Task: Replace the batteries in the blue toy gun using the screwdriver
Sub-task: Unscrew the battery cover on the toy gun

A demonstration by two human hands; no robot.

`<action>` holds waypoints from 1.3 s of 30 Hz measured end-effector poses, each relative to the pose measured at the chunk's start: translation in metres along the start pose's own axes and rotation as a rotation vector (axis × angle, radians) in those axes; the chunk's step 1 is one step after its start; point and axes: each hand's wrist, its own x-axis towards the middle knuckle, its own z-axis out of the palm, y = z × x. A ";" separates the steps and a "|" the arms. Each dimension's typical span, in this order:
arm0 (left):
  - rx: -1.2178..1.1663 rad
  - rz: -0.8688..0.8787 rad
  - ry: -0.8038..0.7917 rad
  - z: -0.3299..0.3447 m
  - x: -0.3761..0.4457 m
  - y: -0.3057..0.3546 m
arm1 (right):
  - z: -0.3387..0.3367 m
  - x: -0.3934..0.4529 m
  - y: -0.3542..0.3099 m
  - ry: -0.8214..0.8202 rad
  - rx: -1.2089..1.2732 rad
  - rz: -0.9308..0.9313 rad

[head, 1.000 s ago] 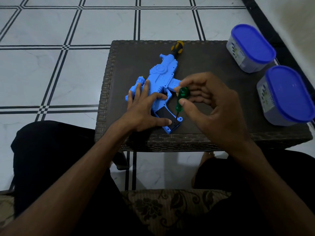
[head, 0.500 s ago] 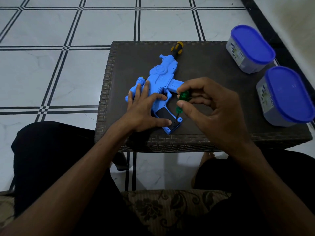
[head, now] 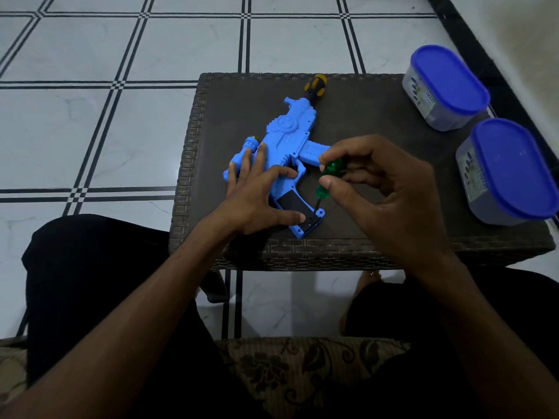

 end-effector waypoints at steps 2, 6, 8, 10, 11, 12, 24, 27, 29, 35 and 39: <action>-0.003 -0.002 -0.001 0.000 0.000 0.000 | 0.001 0.000 0.001 -0.018 -0.003 -0.006; -0.002 0.000 0.001 0.001 0.000 0.000 | 0.002 -0.002 0.002 -0.034 -0.009 -0.003; 0.002 -0.002 -0.001 0.000 0.000 0.000 | 0.001 -0.002 0.001 -0.050 0.010 -0.010; 0.010 -0.001 -0.001 0.000 0.000 0.000 | 0.001 -0.001 0.000 -0.087 0.010 -0.047; 0.013 -0.001 0.000 0.000 0.000 0.000 | 0.002 0.000 0.000 -0.096 0.006 -0.062; 0.014 -0.002 -0.001 0.000 -0.001 0.001 | 0.003 0.000 0.000 -0.091 0.001 -0.066; 0.024 -0.005 0.014 0.001 0.000 0.000 | 0.001 -0.001 -0.004 -0.112 -0.003 -0.019; 0.030 -0.002 0.011 0.002 0.001 0.000 | 0.001 0.001 -0.002 -0.113 -0.016 -0.054; 0.032 -0.003 0.010 0.002 0.001 -0.001 | 0.001 0.003 -0.001 -0.082 -0.038 -0.061; 0.009 0.001 0.017 0.002 0.000 -0.001 | 0.001 0.003 -0.004 -0.054 0.014 0.023; 0.019 0.000 0.012 0.001 0.000 0.000 | 0.001 0.002 -0.002 -0.111 -0.032 -0.064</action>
